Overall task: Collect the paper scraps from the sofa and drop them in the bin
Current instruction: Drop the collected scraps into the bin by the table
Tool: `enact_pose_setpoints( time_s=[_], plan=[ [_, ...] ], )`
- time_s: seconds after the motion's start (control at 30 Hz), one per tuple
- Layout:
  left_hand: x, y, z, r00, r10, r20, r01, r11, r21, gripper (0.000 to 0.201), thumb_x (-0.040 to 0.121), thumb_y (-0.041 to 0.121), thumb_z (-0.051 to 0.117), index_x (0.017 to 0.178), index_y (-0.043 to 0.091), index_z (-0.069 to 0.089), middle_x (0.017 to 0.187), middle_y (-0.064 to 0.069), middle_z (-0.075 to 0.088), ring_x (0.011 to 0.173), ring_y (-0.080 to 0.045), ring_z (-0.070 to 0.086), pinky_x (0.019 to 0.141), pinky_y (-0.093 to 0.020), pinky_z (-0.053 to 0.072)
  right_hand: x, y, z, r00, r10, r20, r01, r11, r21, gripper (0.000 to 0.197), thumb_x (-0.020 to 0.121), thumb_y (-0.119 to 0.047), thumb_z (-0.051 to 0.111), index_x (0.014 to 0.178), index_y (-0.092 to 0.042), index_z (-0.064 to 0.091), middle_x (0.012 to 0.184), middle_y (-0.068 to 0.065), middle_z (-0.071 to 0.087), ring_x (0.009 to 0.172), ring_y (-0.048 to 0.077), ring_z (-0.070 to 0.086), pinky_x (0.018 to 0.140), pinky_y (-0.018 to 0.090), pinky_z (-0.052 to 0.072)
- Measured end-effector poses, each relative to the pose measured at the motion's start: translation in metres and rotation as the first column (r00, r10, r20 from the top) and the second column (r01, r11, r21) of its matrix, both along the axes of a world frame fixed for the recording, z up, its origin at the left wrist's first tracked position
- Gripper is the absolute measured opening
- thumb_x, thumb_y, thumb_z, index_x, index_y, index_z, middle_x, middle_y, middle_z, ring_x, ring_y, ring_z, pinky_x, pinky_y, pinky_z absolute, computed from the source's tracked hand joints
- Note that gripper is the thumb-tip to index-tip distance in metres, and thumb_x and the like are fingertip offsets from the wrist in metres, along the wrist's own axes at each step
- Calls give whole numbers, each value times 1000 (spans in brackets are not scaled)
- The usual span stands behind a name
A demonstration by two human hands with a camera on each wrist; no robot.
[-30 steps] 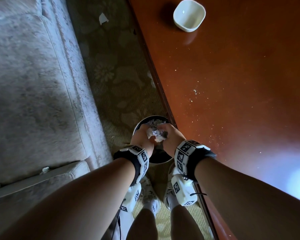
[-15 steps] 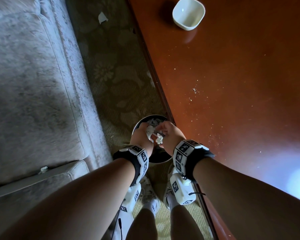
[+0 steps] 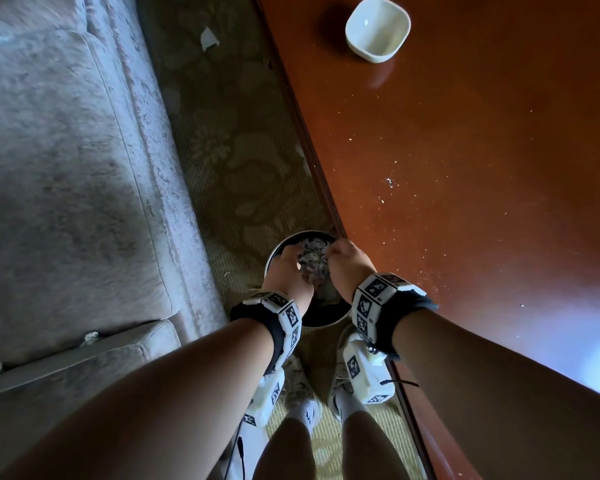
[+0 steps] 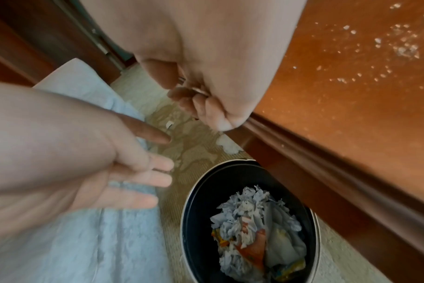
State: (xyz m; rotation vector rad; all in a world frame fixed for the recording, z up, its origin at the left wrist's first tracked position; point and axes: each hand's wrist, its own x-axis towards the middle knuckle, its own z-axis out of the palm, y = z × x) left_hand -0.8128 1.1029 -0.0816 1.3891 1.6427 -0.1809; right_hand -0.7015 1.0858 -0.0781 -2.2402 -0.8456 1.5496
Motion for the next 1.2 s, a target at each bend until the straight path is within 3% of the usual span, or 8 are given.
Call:
enact_pose_setpoints(
  time_s=[0.17, 0.37, 0.6, 0.8, 0.9, 1.03, 1.13, 1.2],
  plan=[
    [3, 6, 11, 1000, -11, -2, 11, 1000, 27, 39, 89, 3, 49, 127, 15, 47, 119, -7, 61, 99, -23, 60, 73, -27, 43, 1, 5, 7, 969, 246, 33, -247, 969, 12, 31, 85, 3, 41, 101, -15, 60, 97, 1, 56, 84, 19, 53, 62, 26, 43],
    [2, 26, 15, 992, -98, -77, 102, 994, 44, 41, 87, 5, 50, 126, 16, 46, 116, -5, 64, 104, -25, 63, 77, -30, 47, 22, 21, 15, 993, 113, 31, -117, 982, 152, 15, 78, -11, 66, 84, -25, 67, 77, -6, 68, 74, 14, 64, 63, 24, 52],
    [13, 54, 20, 988, -92, -124, 109, 984, 142, 41, 86, 5, 46, 125, 19, 46, 97, 2, 62, 80, -13, 55, 70, -27, 42, 48, 55, 21, 991, 104, -87, -92, 987, 130, 4, 76, -22, 75, 73, -24, 72, 75, -3, 74, 72, 15, 70, 73, 28, 60],
    [19, 91, 11, 992, -108, -67, 116, 985, 129, 42, 86, 8, 47, 125, 22, 46, 96, 4, 62, 82, -13, 58, 71, -25, 42, 85, 122, 26, 959, -263, -108, 275, 955, 110, 10, 80, -26, 74, 72, -21, 71, 59, -2, 65, 52, 10, 60, 57, 20, 56],
    [20, 117, 9, 988, -144, -50, 149, 979, 136, 42, 86, 8, 45, 125, 22, 45, 99, 4, 63, 83, -13, 59, 73, -25, 45, 107, 168, 28, 881, -470, -53, 472, 870, 139, 21, 66, -38, 79, 58, -19, 73, 48, -6, 63, 51, 12, 59, 69, 32, 59],
    [17, 155, 12, 980, -189, -56, 196, 966, 167, 41, 85, 10, 43, 123, 25, 45, 102, 3, 64, 89, -18, 63, 78, -33, 54, 122, 220, 39, 822, -558, 117, 531, 824, 198, 29, 77, -31, 67, 53, -16, 64, 31, -12, 51, 26, -1, 43, 39, 7, 38],
    [14, 187, 14, 970, -237, -59, 244, 952, 187, 41, 84, 11, 43, 122, 26, 44, 105, 3, 64, 93, -20, 64, 79, -34, 54, 130, 248, 42, 768, -619, 162, 597, 785, 168, 25, 77, -31, 61, 58, -15, 65, 29, -12, 50, 21, 1, 40, 33, 8, 34],
    [14, 206, 15, 963, -263, -63, 270, 945, 185, 42, 84, 10, 44, 123, 26, 44, 106, 2, 63, 94, -22, 64, 81, -37, 54, 131, 259, 37, 737, -660, 148, 643, 751, 147, 23, 73, -32, 62, 65, -11, 70, 34, -10, 55, 32, 3, 50, 43, 7, 42]
  ],
)
